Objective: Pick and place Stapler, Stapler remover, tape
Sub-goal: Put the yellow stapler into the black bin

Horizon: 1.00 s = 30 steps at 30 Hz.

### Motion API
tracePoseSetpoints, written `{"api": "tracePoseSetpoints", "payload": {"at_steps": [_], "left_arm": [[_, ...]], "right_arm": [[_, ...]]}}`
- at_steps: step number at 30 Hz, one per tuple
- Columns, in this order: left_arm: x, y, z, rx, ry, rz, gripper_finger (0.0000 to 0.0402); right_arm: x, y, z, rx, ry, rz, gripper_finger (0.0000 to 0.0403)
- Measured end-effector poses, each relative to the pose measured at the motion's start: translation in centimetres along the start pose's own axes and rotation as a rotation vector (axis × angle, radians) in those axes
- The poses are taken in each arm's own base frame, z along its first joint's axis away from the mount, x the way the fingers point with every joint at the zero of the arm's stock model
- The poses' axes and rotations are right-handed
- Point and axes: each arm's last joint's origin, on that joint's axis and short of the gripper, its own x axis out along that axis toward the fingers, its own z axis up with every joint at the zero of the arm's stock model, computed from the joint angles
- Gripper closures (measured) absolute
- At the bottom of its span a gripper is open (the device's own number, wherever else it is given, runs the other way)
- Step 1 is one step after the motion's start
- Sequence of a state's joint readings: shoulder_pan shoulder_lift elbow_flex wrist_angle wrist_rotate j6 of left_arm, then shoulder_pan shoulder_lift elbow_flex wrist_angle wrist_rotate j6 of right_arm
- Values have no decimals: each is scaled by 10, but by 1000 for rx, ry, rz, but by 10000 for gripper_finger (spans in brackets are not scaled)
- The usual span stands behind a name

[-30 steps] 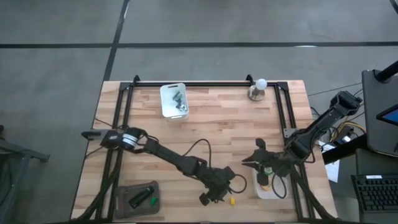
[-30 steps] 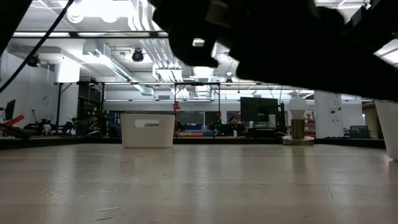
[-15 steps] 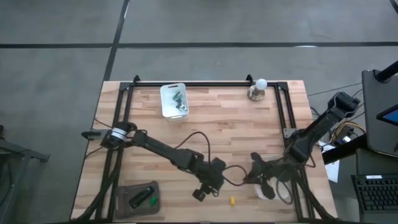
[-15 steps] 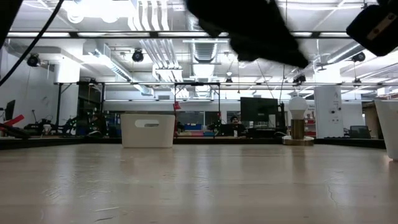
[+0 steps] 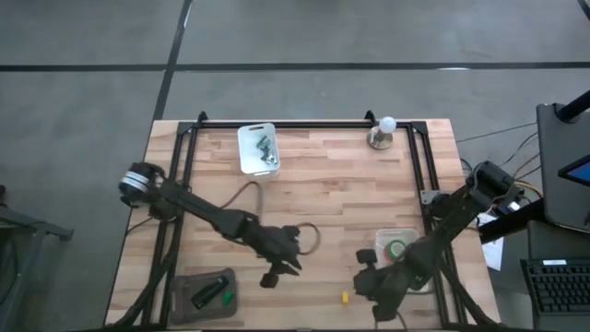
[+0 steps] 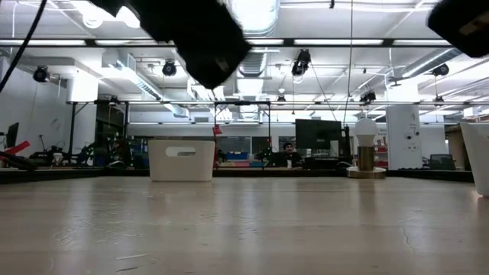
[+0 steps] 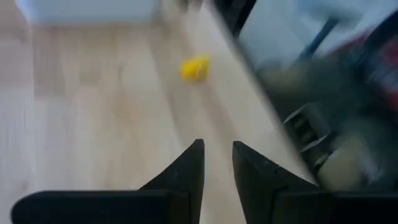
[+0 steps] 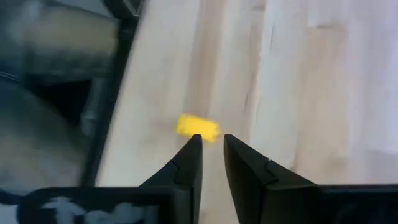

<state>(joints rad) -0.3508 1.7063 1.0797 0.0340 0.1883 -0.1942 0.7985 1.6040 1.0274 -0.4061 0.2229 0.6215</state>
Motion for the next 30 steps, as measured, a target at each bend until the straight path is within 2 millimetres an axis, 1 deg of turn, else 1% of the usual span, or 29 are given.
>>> {"api": "tracePoseSetpoints", "payload": {"at_steps": [4,6,8,10,13,15,17,19,24,30], "left_arm": [[-25,-6,-13,-31,-210,-52,323],[-39,-9,-15,-33,-329,-83,324],[-51,-11,-16,-26,-448,-106,323],[-58,-11,-23,-23,-499,-112,321],[-68,-11,-27,-18,-562,-111,319],[-71,-12,-27,-14,-595,-110,319],[-72,-11,-31,-17,-577,-106,319],[-72,-11,-31,-19,-580,-100,319],[-73,-11,-29,0,-598,-75,319],[-72,-10,-29,0,-600,-65,319]], "right_arm": [[12,11,15,-71,37,-83,313],[18,16,21,-111,56,-109,293],[25,19,22,-142,90,-137,272],[34,22,21,-168,117,-152,250],[44,25,21,-189,145,-165,225],[49,28,21,-190,158,-153,215],[53,30,20,-186,176,-139,210],[55,33,19,-189,185,-125,209],[66,36,11,-282,219,-109,216],[72,35,14,-355,180,-104,229]]}}
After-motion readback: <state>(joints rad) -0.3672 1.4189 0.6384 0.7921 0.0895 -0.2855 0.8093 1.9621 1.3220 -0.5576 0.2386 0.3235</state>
